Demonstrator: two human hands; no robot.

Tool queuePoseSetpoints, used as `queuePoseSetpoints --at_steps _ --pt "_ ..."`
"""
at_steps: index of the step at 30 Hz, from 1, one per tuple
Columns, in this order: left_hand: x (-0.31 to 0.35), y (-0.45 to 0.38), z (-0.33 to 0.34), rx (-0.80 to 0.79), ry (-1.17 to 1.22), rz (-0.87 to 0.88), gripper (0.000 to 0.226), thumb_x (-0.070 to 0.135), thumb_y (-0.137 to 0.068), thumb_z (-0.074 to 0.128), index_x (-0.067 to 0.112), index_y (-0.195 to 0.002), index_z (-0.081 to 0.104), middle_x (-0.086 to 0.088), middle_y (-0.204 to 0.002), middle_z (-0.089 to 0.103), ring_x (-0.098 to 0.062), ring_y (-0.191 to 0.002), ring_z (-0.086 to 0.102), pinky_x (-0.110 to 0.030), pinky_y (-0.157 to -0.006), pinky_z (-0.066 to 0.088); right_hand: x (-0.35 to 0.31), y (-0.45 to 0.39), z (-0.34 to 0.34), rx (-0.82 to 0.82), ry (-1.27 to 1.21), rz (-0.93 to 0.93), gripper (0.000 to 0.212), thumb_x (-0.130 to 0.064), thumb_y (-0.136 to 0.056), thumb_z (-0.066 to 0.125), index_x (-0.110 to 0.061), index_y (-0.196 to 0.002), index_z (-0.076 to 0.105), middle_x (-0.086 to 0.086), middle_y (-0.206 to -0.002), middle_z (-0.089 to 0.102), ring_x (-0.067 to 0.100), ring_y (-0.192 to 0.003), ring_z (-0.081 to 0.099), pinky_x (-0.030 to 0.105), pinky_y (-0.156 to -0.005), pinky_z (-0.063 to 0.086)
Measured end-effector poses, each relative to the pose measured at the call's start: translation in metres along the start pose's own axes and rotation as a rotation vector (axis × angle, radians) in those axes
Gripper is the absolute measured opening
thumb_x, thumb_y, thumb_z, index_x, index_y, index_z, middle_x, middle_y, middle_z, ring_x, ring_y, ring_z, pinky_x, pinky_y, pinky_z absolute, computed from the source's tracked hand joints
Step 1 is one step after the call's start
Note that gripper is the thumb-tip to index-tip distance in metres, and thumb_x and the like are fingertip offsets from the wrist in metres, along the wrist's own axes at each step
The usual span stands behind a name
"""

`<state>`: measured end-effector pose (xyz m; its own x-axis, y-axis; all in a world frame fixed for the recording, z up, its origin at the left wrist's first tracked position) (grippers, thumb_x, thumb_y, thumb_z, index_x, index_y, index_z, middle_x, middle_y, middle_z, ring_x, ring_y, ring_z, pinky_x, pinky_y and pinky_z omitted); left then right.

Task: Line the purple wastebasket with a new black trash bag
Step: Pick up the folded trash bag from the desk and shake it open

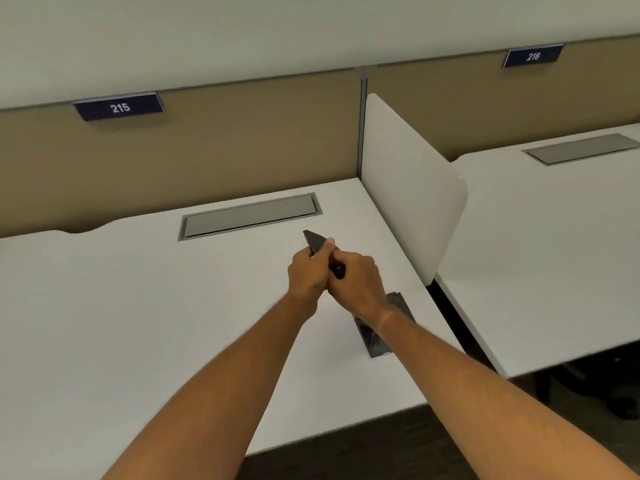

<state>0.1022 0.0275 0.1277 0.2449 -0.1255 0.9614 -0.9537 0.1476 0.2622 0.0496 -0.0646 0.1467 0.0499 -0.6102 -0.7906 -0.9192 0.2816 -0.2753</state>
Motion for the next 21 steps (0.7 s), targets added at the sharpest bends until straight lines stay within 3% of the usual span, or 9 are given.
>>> queuePoseSetpoints --at_steps 3,5,7,11,14,17,21 --pt "0.021 0.008 -0.049 0.121 0.009 -0.012 0.030 0.024 -0.094 0.057 0.007 -0.118 0.062 -0.010 -0.103 0.069 -0.025 -0.092 0.067 -0.040 -0.082 0.058 -0.048 0.006 0.017 -0.097 -0.072 -0.110 0.021 -0.021 -0.082 0.064 -0.014 -0.099 0.074 0.004 -0.086 0.075 0.014 -0.073 0.068 0.024 -0.068 0.058" --pt "0.036 0.013 -0.085 0.178 0.007 0.009 0.028 0.019 -0.096 0.053 0.005 -0.120 0.058 -0.011 -0.105 0.066 -0.027 -0.092 0.065 -0.036 -0.073 0.058 -0.070 0.006 0.022 -0.099 -0.211 -0.081 0.026 -0.028 -0.080 0.062 -0.014 -0.099 0.075 0.002 -0.089 0.075 0.012 -0.079 0.068 0.017 -0.069 0.055" --pt "0.052 0.021 -0.122 0.212 0.014 0.041 0.024 0.019 -0.097 0.053 0.006 -0.117 0.057 -0.011 -0.106 0.064 -0.027 -0.092 0.063 -0.031 -0.065 0.056 -0.080 0.005 0.022 -0.023 -0.318 0.045 0.023 -0.031 -0.080 0.060 -0.017 -0.089 0.076 -0.001 -0.085 0.074 0.012 -0.079 0.067 0.015 -0.064 0.052" --pt "0.082 0.044 -0.197 0.244 0.083 0.102 0.007 0.016 -0.096 0.054 0.012 -0.093 0.060 -0.010 -0.100 0.065 -0.026 -0.092 0.064 -0.036 -0.071 0.057 -0.081 0.013 0.046 -0.015 -0.387 0.416 0.013 -0.020 -0.084 0.061 -0.014 -0.076 0.068 0.004 -0.084 0.070 0.021 -0.078 0.064 0.035 -0.071 0.053" --pt "0.094 0.066 -0.251 0.244 0.118 0.126 0.008 0.016 -0.096 0.055 0.010 -0.099 0.060 -0.011 -0.103 0.066 -0.028 -0.095 0.065 -0.040 -0.075 0.058 -0.094 0.034 0.088 -0.139 -0.470 0.624 0.016 -0.025 -0.090 0.060 -0.010 -0.093 0.064 0.010 -0.096 0.066 0.021 -0.082 0.061 0.037 -0.077 0.052" --pt "0.100 0.088 -0.300 0.156 0.177 0.105 0.007 0.014 -0.095 0.055 0.011 -0.097 0.061 -0.010 -0.103 0.069 -0.025 -0.091 0.066 -0.031 -0.059 0.056 -0.117 0.063 0.142 -0.298 -0.663 0.800 0.037 -0.038 -0.094 0.052 -0.011 -0.119 0.056 0.016 -0.117 0.059 0.031 -0.106 0.057 0.042 -0.087 0.051" --pt "0.105 0.117 -0.355 -0.006 0.290 0.068 0.016 0.014 -0.094 0.054 0.006 -0.104 0.064 -0.009 -0.094 0.075 -0.024 -0.083 0.072 -0.033 -0.062 0.059 -0.153 0.098 0.213 -0.405 -1.002 0.992 0.050 -0.048 -0.090 0.052 -0.008 -0.121 0.050 0.026 -0.122 0.053 0.043 -0.107 0.058 0.053 -0.084 0.054"
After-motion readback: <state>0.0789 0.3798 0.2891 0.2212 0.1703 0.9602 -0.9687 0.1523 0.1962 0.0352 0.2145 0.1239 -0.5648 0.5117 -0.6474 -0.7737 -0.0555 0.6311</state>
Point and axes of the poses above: each hand's wrist, its own y-axis away from the middle knuckle, its own z-axis out of the palm, x = y × z, the point moved 6 cm from there along -y, towards the middle knuckle
